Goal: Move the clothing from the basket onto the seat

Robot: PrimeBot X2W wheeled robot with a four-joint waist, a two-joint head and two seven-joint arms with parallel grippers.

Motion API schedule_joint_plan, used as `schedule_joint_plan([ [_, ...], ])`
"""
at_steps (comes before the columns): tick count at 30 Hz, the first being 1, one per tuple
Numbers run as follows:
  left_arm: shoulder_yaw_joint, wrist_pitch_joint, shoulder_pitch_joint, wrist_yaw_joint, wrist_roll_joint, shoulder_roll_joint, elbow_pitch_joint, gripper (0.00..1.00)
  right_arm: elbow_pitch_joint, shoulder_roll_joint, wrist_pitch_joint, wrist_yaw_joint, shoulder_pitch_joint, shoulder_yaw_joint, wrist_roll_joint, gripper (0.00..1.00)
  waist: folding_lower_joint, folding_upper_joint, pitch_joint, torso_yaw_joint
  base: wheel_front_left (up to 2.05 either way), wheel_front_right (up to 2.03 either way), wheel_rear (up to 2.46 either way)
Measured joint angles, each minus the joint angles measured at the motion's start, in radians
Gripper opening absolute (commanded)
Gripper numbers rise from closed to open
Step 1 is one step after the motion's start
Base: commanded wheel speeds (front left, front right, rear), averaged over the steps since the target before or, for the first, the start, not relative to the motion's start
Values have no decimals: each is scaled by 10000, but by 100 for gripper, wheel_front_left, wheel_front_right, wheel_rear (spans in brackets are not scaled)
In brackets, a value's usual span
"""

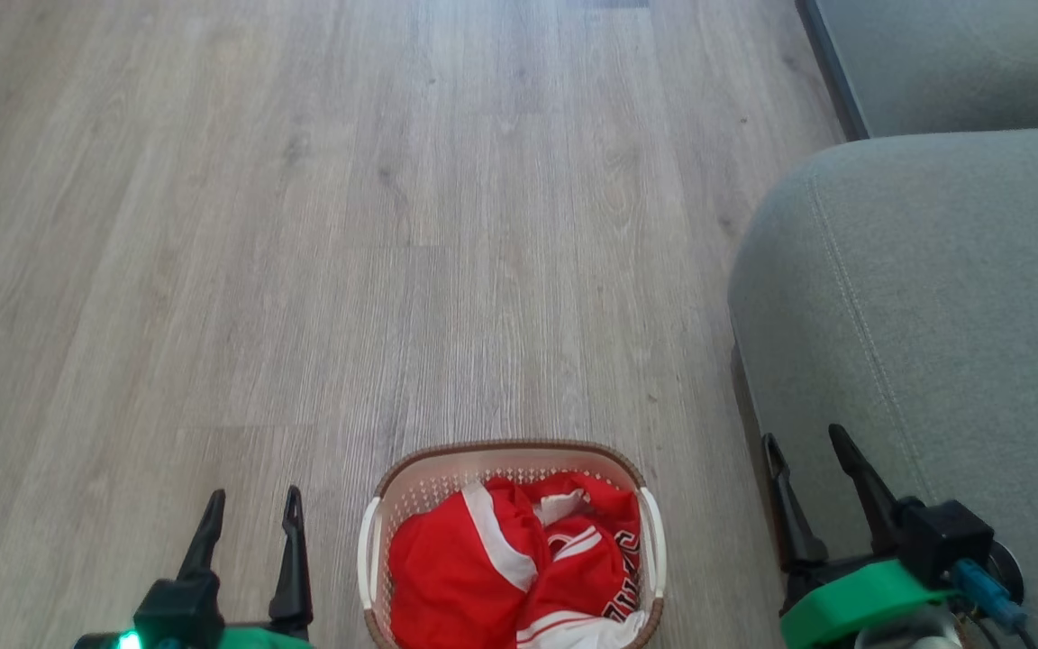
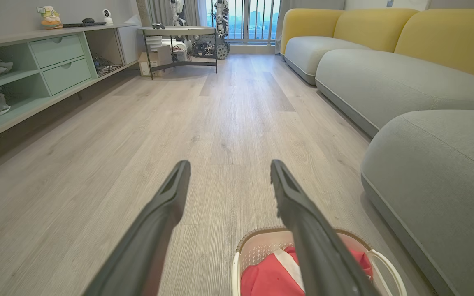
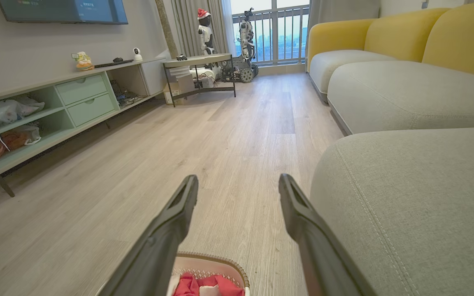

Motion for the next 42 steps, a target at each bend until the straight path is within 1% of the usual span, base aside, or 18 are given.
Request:
schedule_joint_plan([
  [4, -115, 0, -25, -21, 4, 0, 15, 100, -67, -2, 0, 0, -3, -88, -84, 100, 0, 0, 215, 7, 0, 0, 0],
  [7, -362, 0, -122, -188, 21, -4, 136, 100, -86, -2, 0, 0, -9, -176, -128, 100, 0, 0, 416, 19, 0, 0, 0],
  [9, -445, 0, -221, -190, 21, -6, 215, 100, -119, -2, 0, 0, -12, -226, -178, 100, 0, 0, 504, 24, 0, 0, 0],
  [15, -1344, 0, -1434, -539, 232, -8, 1011, 100, -485, -2, 0, 0, -334, -516, -550, 100, 0, 0, 1340, 94, 0, 0, 0],
  [20, -2142, 0, -2661, -631, 272, -19, 1910, 100, -936, -6, -12, 0, -1119, -826, -899, 100, 0, 0, 2347, 122, 0, 0, 0],
  [26, -3135, 0, -4543, -809, 477, -56, 3613, 100, -1521, -12, -13, 2, -2337, -1254, -1114, 100, 3, 0, 3869, 55, 0, 0, 0],
  [32, -4186, -2, -6318, -965, 537, -71, 5154, 100, -1988, -27, -13, 2, -3038, -1467, -1225, 100, 4, -1, 5442, -69, 0, 0, 0],
  [38, -5137, -29, -7638, -1053, 639, -102, 6755, 100, -2385, -40, -13, 2, -3570, -1361, -1208, 100, 4, -1, 6839, -275, 0, 0, 0],
  [42, -5494, -29, -8213, -1070, 608, -105, 7752, 100, -2550, -42, -13, 0, -3798, -1218, -1039, 100, 3, -1, 7560, -485, 0, 0, 0],
])
